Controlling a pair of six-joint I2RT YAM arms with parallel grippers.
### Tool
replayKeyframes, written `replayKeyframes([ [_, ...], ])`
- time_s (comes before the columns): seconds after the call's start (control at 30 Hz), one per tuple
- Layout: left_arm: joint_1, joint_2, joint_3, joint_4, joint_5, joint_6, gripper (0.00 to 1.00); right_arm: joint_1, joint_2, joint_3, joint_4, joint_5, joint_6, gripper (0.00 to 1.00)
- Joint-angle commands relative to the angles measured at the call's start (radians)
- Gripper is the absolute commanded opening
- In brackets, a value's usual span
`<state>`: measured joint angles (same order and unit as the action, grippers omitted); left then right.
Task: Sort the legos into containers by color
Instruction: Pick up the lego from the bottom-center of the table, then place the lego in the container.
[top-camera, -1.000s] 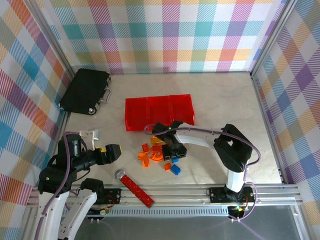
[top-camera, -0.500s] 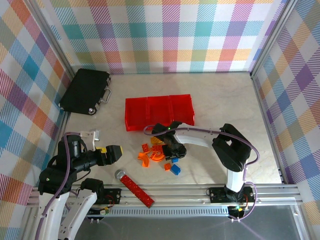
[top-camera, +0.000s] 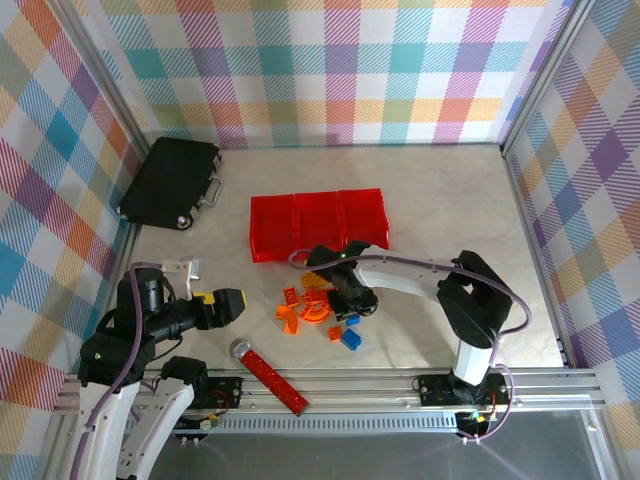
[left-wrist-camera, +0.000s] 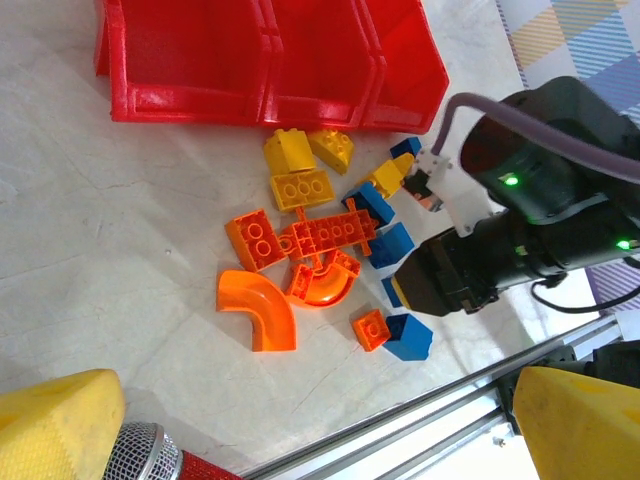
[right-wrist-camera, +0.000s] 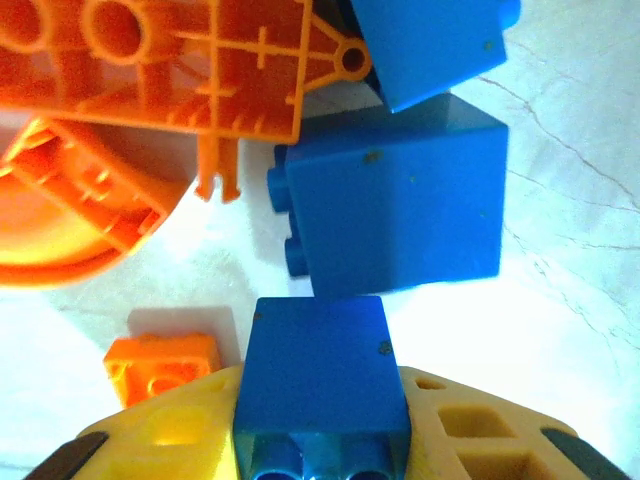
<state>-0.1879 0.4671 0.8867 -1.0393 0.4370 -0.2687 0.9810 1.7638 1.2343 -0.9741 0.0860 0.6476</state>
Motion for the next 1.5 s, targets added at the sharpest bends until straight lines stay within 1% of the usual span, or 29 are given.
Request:
replayKeyframes([
  [0.0, -0.005, 0.008, -0.009, 0.027, 0.021, -0.001, 1.0, 0.008, -0.121, 0.021, -0.074, -0.003, -0.022, 0.19],
  [0.1, -0.006, 0.014, -0.012, 0.03, 0.022, -0.002, 1.0, 0.006, -0.186, 0.068, -0.112, 0.035, -0.061, 0.22],
  [0.23, -0.005, 0.019, -0.014, 0.037, 0.014, -0.005, 1.0, -0.015, -0.224, 0.178, -0.19, 0.119, -0.125, 0.27],
  [0.37, -0.005, 0.019, -0.017, 0.041, 0.016, -0.005, 1.0, -0.113, -0.225, 0.296, -0.229, 0.145, -0.206, 0.27],
  [0.47, -0.005, 0.021, -0.018, 0.041, 0.016, -0.007, 1.0, -0.2, -0.206, 0.369, -0.225, 0.125, -0.273, 0.27],
  [0.67, -0.005, 0.027, -0.02, 0.041, 0.016, -0.007, 1.0, -0.355, -0.084, 0.53, -0.231, 0.076, -0.356, 0.27],
  [0.8, -0.005, 0.027, -0.02, 0.041, 0.013, -0.009, 1.0, -0.414, 0.05, 0.637, -0.229, 0.036, -0.407, 0.27],
  [1.0, -0.005, 0.025, -0.019, 0.037, 0.007, -0.01, 1.0, -0.433, 0.264, 0.79, -0.248, 0.033, -0.452, 0.25],
  [1.13, -0.005, 0.008, -0.02, 0.036, -0.004, -0.017, 1.0, -0.438, 0.368, 0.882, -0.277, 0.052, -0.471, 0.25],
  [1.27, -0.005, -0.008, -0.022, 0.041, -0.019, -0.022, 1.0, -0.449, 0.413, 0.899, -0.274, 0.079, -0.475, 0.25],
  [1.47, -0.005, 0.002, -0.022, 0.039, -0.018, -0.02, 1.0, -0.474, 0.436, 0.885, -0.219, 0.064, -0.47, 0.26],
])
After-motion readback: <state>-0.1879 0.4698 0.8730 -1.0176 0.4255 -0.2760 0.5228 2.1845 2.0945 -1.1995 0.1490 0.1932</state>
